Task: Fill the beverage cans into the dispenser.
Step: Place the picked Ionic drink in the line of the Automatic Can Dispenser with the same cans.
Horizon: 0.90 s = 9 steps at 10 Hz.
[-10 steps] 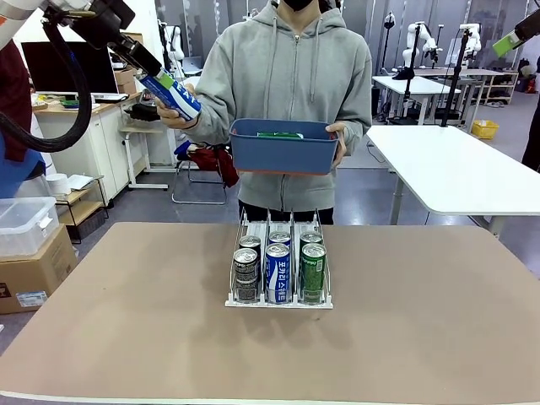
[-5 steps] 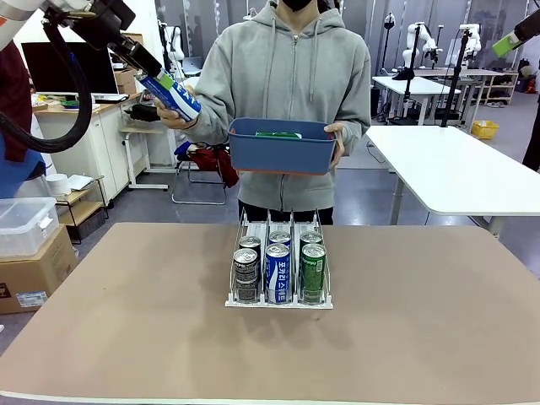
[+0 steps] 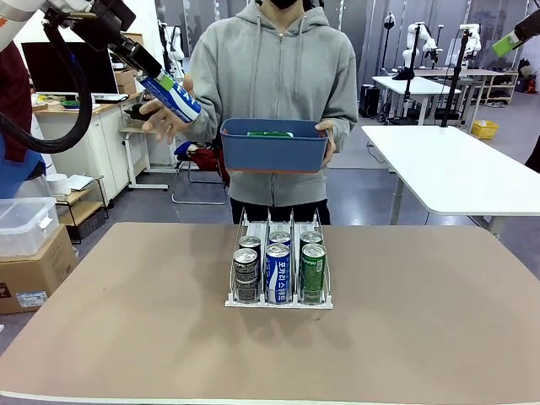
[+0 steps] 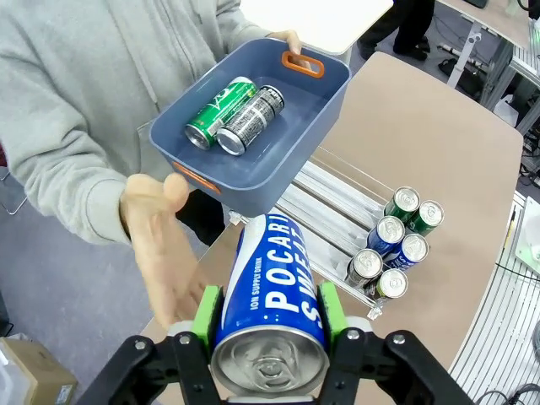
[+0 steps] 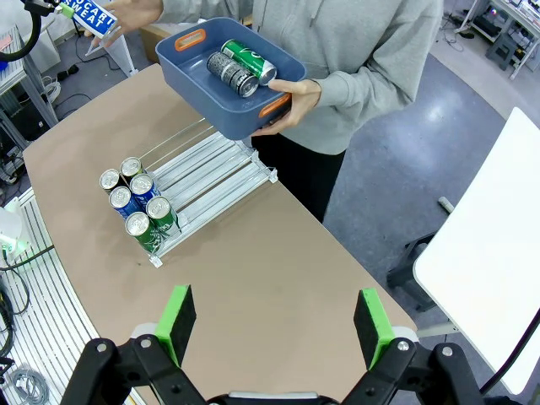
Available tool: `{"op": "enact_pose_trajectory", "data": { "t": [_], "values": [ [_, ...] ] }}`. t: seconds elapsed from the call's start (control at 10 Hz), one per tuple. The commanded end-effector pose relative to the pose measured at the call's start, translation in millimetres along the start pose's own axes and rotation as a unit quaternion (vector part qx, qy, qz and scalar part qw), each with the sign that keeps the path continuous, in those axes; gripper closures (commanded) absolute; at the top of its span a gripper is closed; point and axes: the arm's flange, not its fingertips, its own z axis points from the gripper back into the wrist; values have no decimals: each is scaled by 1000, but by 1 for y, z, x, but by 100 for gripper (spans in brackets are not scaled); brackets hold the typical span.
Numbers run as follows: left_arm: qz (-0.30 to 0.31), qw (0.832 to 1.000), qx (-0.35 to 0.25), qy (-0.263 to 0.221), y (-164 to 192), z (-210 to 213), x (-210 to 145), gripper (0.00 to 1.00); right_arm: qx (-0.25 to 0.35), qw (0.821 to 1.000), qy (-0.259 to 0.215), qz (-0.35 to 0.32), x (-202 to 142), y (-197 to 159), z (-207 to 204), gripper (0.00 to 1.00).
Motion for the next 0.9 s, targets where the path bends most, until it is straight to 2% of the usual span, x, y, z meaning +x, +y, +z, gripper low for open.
{"op": "enact_pose_trajectory", "data": {
  "t": [0.0,0.1,0.2,0.3,0.8],
  "values": [
    [-6,1000,10,2,1,3,-1,100,0,1000,0,-1,-1,0,0,0],
    [-5,1000,0,-2,1,3,0,100,0,1000,0,-1,-1,0,0,0],
    [17,1000,21,-11,0,3,1,100,0,1000,0,-1,-1,0,0,0],
    [-1,1000,0,1,0,0,0,100,0,1000,0,-1,-1,0,0,0],
    [-1,1000,0,1,0,0,0,100,0,1000,0,-1,-1,0,0,0]
  ]
}}
